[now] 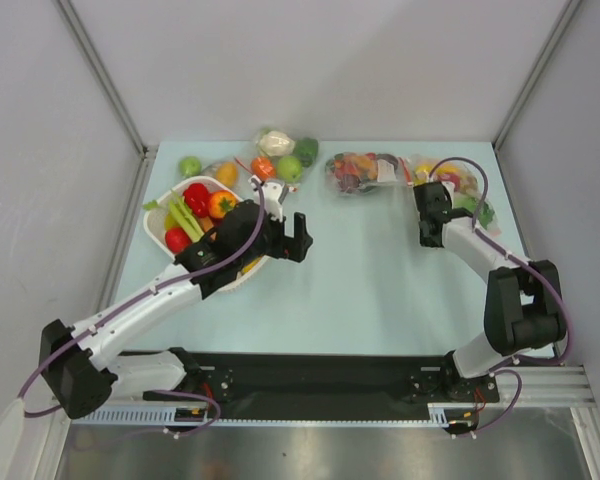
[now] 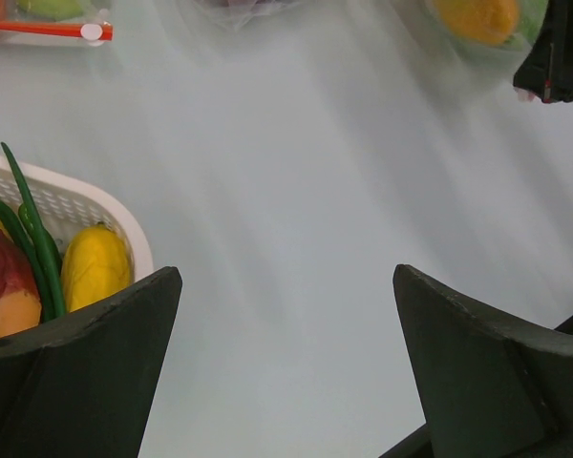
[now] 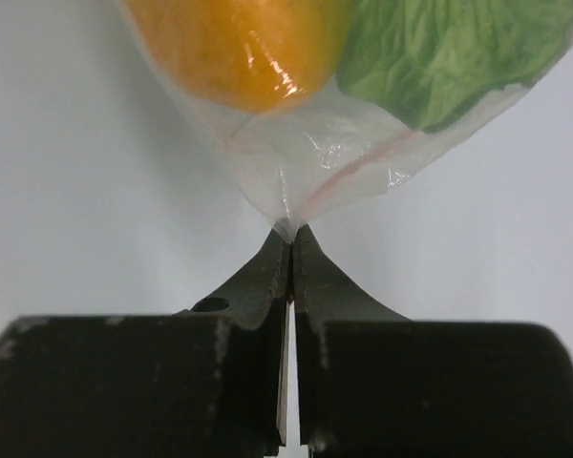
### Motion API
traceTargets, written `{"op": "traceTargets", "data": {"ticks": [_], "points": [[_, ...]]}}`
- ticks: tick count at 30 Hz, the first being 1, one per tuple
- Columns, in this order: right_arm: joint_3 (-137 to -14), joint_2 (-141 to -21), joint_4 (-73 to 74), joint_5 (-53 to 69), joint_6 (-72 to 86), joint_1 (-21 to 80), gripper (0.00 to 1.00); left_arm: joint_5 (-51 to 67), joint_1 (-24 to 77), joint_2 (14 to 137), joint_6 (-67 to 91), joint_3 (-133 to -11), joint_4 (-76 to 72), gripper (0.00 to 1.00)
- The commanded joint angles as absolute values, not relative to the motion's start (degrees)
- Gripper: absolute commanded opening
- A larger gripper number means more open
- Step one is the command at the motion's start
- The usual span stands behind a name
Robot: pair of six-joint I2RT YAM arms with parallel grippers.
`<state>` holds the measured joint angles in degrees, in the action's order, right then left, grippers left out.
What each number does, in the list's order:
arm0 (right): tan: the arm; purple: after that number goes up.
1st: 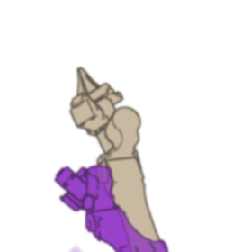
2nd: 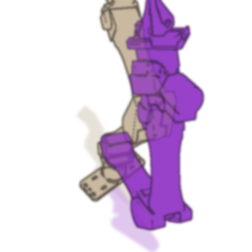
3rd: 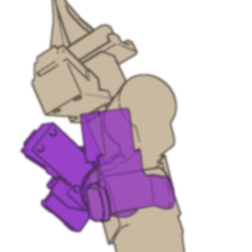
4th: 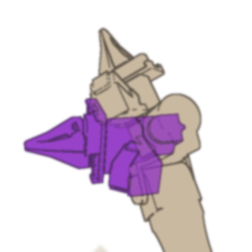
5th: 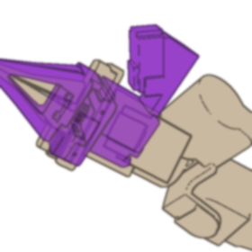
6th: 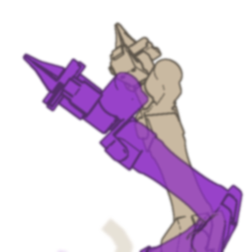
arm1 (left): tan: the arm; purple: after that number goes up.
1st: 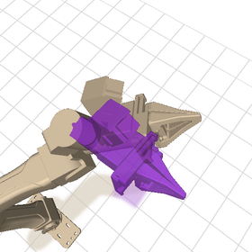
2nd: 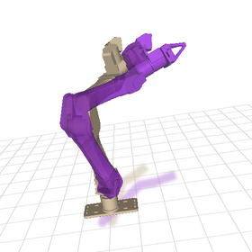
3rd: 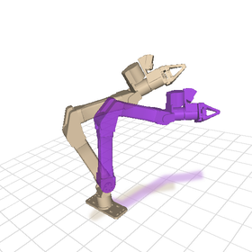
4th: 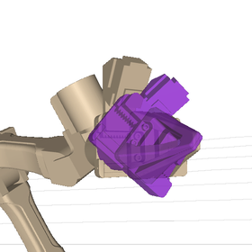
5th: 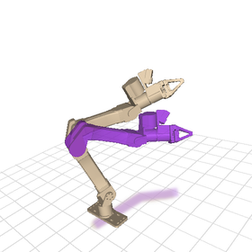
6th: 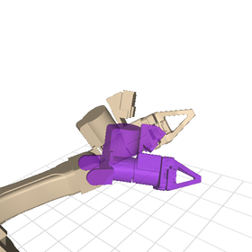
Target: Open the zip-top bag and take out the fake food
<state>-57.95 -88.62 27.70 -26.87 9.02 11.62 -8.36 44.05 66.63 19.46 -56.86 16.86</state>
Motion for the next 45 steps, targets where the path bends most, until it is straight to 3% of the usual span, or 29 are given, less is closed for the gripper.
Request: {"op": "traceTargets", "data": {"ticks": [1, 12, 21, 30, 45], "points": [[-64.7, -87.1, 30.6, -20.9, 11.2, 14.3, 0.00, -9.1, 46.2, 66.3, 18.8, -57.3, 13.2, 1.00], [-77.3, -90.6, 31.9, -0.9, 24.7, 21.4, 0.00, -6.2, 50.9, 74.5, 18.9, -61.2, 5.6, 1.00], [-75.6, -89.6, 22.8, 15.2, 39.0, 22.1, 0.00, -1.7, 51.0, 79.5, 18.5, -61.4, -3.7, 1.00], [-72.6, -84.7, 16.3, 20.8, 49.8, 22.0, 0.00, -0.5, 51.0, 81.6, 19.0, -59.8, -8.5, 1.00], [-66.6, -78.7, 8.6, 28.0, 62.4, 22.0, 0.00, -11.1, 51.0, 82.9, 19.4, -56.5, -6.1, 1.00]]}}
